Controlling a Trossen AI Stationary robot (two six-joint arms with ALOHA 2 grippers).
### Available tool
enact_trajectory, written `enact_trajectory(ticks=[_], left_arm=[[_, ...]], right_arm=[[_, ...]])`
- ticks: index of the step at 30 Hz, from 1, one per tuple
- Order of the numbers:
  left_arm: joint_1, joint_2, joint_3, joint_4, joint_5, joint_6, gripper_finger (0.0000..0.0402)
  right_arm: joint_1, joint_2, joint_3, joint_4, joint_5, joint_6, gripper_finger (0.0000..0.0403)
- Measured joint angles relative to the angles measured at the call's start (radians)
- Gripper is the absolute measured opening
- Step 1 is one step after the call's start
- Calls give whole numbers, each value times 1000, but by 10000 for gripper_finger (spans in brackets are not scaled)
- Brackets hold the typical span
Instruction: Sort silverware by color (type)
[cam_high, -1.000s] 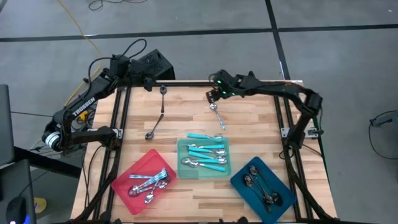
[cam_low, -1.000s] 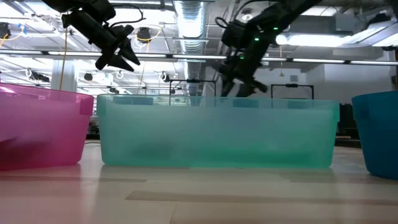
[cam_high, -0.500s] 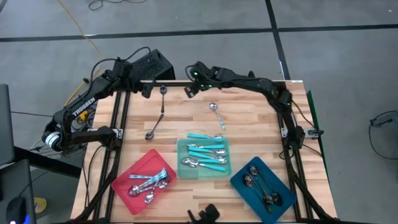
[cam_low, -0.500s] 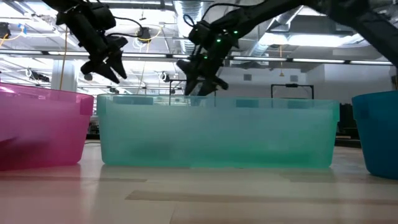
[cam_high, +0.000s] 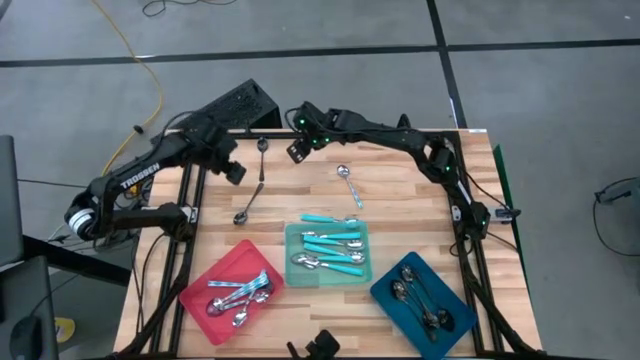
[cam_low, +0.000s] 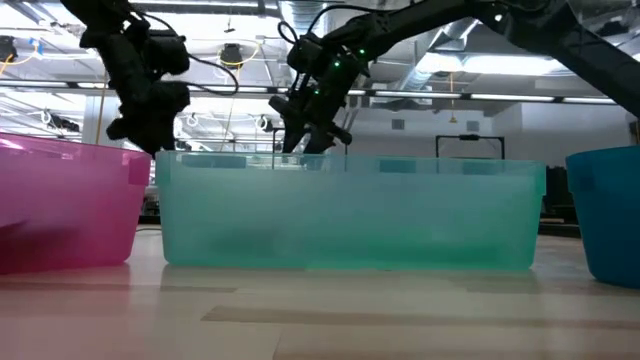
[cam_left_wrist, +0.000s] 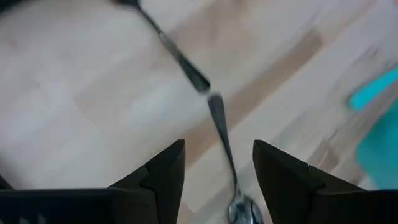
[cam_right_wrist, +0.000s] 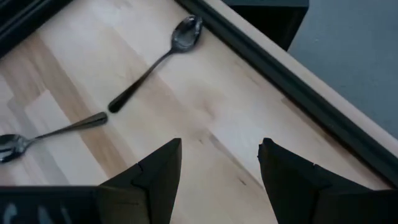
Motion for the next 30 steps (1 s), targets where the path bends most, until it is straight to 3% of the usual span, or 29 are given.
enact_trajectory(ticks=[12,18,25,30], left_arm=[[-239,0,-182,72,-137,-123,171],[-324,0,-183,114,-177,-244,171],[-428,32,-183,128,-293,-323,171],[-453,93,-183,130,-293,-360,171]], right_arm=[[-1,0,0,1,0,9,235],[-1,0,0,0,0,3,235],[-1,0,0,0,-3,0,235],[-1,0,0,0,-26,-5,235]])
